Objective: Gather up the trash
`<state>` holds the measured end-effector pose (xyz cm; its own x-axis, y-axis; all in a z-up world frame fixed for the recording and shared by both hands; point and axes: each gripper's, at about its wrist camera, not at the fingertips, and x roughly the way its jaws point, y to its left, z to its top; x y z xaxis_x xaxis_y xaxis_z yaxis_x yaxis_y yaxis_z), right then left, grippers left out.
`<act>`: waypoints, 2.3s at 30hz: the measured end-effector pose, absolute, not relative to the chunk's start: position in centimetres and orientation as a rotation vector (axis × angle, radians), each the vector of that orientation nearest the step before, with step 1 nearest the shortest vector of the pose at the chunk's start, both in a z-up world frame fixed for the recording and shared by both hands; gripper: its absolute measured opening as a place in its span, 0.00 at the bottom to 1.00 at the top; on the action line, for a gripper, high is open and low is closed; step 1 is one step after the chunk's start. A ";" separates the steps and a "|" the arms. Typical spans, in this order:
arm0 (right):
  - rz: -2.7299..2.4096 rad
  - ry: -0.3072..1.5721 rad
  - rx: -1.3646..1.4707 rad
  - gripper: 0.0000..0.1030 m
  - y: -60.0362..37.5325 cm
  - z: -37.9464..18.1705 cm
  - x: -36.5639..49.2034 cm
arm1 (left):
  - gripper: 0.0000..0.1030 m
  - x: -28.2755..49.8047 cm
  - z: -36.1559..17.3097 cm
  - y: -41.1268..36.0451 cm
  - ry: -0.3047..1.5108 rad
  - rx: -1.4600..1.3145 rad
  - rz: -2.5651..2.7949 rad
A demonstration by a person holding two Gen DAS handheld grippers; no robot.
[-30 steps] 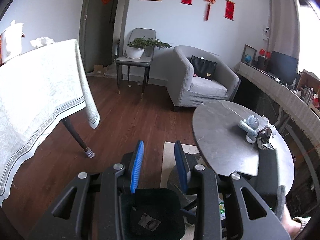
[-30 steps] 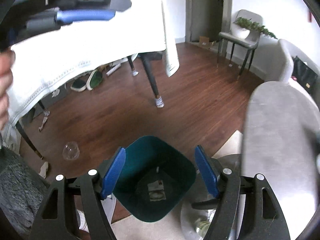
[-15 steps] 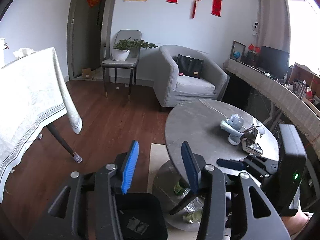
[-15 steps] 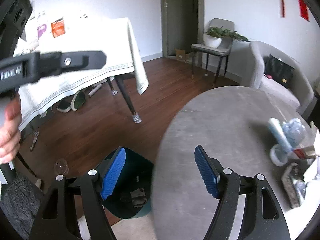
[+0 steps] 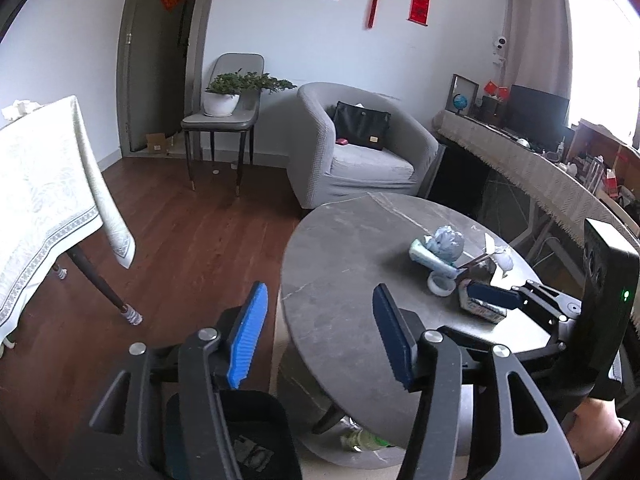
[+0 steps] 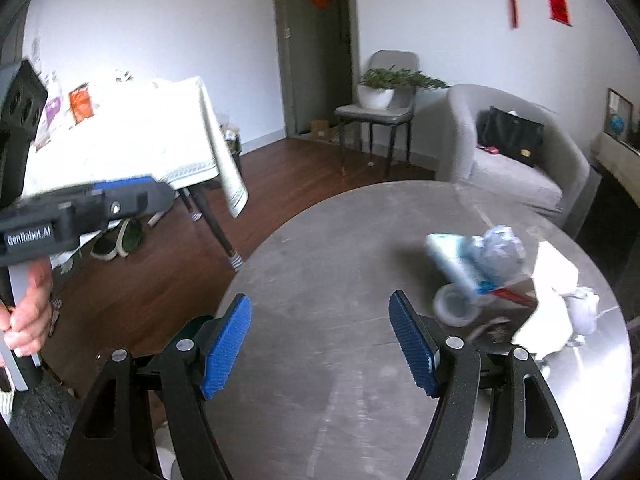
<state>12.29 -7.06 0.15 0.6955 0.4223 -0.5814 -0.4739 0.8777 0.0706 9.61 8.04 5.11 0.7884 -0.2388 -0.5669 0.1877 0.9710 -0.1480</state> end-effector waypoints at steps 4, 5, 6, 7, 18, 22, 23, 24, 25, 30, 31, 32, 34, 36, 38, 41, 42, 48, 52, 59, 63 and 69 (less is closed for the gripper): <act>0.453 0.620 -0.070 0.73 -9.9 0.4 13.0 | 0.61 10.4 5.1 6.6 0.621 -0.069 -0.245; 0.444 0.619 -0.067 0.73 -10.5 0.4 13.2 | 0.61 10.7 5.0 6.2 0.623 -0.064 -0.250; 0.433 0.617 -0.063 0.74 -10.9 0.5 13.4 | 0.61 11.1 5.0 5.7 0.624 -0.059 -0.254; 0.418 0.612 -0.055 0.75 -11.8 0.8 13.7 | 0.62 11.4 5.1 5.4 0.622 -0.058 -0.256; 0.322 0.597 -0.013 0.81 -18.2 1.5 16.7 | 0.65 15.3 4.9 1.7 0.630 -0.048 -0.312; 0.295 0.604 -0.007 0.83 -20.1 1.3 17.7 | 0.67 16.6 4.8 0.3 0.632 -0.039 -0.337; 0.288 0.608 -0.001 0.83 -20.8 1.2 18.0 | 0.68 17.0 4.7 -0.3 0.631 -0.031 -0.343; 0.282 0.612 0.005 0.83 -21.4 1.0 18.3 | 0.68 17.3 4.6 -0.6 0.632 -0.031 -0.346; 0.276 0.619 0.012 0.83 -22.1 0.8 18.5 | 0.68 17.5 4.5 -0.8 0.635 -0.035 -0.350; 0.268 0.665 0.088 0.83 -24.5 -0.6 19.4 | 0.70 19.2 3.6 -2.8 0.659 -0.035 -0.385; 0.271 0.674 0.103 0.83 -24.8 -0.9 19.8 | 0.72 19.4 3.6 -3.1 0.657 -0.025 -0.386; 0.274 0.692 0.122 0.83 -25.3 -1.4 20.1 | 0.72 19.7 3.4 -3.6 0.657 -0.016 -0.387; 0.277 0.718 0.143 0.83 -25.9 -2.2 20.6 | 0.73 20.3 3.1 -4.3 0.668 -0.013 -0.401; 0.277 0.733 0.152 0.83 -26.3 -2.6 21.2 | 0.73 20.7 2.8 -4.8 0.674 -0.009 -0.407; 0.268 0.754 0.156 0.83 -26.6 -3.1 21.5 | 0.73 21.1 2.4 -5.6 0.685 -0.008 -0.415; 0.280 0.774 0.174 0.82 -26.8 -3.6 21.8 | 0.73 21.6 1.9 -6.5 0.701 -0.003 -0.428; 0.286 0.777 0.182 0.81 -26.8 -3.6 21.9 | 0.73 21.7 1.8 -7.0 0.705 -0.001 -0.431; 0.316 0.796 0.199 0.72 -27.3 -3.8 22.5 | 0.73 23.0 0.6 -9.0 0.752 -0.001 -0.460; 0.310 0.815 0.177 0.62 -27.5 -4.2 22.9 | 0.73 23.8 0.1 -9.9 0.771 -0.008 -0.472; 0.290 0.791 0.168 0.58 -28.7 -3.7 22.4 | 0.73 25.0 -0.8 -10.6 0.798 -0.019 -0.451; 0.261 0.766 0.179 0.57 -30.0 -3.1 21.7 | 0.73 25.1 -0.8 -11.6 0.802 0.003 -0.451; 0.234 0.758 0.194 0.57 -31.5 -3.0 21.4 | 0.69 25.5 -1.6 -12.9 0.814 0.038 -0.425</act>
<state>21.44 -31.53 -3.00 0.7023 0.2783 -0.6552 -0.1392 0.9563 0.2570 25.45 -12.88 -1.56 0.6068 -0.3536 -0.7119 0.3823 0.9150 -0.1286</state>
